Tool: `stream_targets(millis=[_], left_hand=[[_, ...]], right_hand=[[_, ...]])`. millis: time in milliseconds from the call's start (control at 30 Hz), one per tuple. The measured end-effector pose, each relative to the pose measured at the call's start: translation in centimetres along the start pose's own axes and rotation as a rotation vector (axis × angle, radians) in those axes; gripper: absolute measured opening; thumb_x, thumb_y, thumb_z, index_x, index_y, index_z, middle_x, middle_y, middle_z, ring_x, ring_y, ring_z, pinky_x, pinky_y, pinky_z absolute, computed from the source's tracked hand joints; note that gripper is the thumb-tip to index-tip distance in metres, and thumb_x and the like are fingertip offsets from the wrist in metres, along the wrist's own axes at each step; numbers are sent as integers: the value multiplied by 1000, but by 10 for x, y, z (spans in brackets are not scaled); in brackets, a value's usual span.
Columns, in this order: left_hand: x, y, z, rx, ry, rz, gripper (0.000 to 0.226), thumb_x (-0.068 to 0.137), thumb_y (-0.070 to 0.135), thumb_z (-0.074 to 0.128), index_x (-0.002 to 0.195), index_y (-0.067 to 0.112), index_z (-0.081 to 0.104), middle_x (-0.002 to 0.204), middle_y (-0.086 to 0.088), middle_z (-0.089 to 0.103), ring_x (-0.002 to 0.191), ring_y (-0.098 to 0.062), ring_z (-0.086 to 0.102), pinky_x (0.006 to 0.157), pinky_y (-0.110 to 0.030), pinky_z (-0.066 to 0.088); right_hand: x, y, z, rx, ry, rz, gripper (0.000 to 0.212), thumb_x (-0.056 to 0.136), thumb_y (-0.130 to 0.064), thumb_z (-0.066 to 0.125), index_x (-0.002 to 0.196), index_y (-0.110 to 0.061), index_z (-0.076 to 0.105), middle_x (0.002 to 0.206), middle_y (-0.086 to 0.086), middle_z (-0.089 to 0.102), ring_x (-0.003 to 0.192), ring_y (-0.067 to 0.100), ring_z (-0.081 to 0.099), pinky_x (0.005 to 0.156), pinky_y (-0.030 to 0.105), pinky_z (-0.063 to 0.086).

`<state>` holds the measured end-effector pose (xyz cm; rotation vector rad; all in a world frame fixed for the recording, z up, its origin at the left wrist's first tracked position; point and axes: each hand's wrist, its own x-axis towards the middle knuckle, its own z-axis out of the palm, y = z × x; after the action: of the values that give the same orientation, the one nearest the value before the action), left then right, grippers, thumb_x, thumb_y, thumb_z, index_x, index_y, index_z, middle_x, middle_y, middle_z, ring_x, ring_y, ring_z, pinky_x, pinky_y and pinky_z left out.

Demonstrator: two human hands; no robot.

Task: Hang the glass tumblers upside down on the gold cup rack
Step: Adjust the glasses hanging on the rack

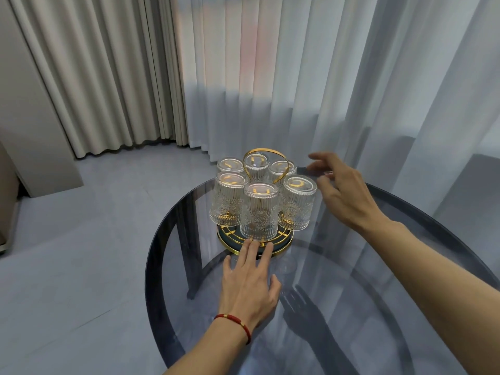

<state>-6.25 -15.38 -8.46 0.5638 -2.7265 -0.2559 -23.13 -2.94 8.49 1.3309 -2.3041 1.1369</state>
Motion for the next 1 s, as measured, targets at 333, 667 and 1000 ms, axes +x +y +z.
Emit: stream_targets(millis=[333, 667, 1000], left_hand=[[0, 1, -3, 20, -37, -4, 66, 95, 49, 30, 156, 32, 11, 164, -6, 17, 151, -24, 6, 118, -58, 17], [-2, 2, -5, 16, -40, 2, 65, 97, 47, 32, 156, 33, 8, 165, -5, 14, 152, -23, 3, 118, -58, 16], [-1, 1, -4, -1, -13, 1, 65, 95, 44, 34, 156, 31, 14, 163, -6, 21, 151, -23, 8, 117, -59, 20]], right_hand=[[66, -5, 35, 301, -277, 302, 63, 95, -43, 21, 152, -20, 34, 141, 12, 60, 131, 32, 46, 90, 33, 43], [75, 2, 34, 74, -355, 234, 70, 92, -48, 13, 130, -15, 61, 142, 9, 59, 126, 28, 50, 108, 49, 41], [80, 15, 31, -56, -355, 207, 63, 100, -44, 13, 128, -22, 66, 149, 15, 50, 126, 27, 47, 104, 47, 37]])
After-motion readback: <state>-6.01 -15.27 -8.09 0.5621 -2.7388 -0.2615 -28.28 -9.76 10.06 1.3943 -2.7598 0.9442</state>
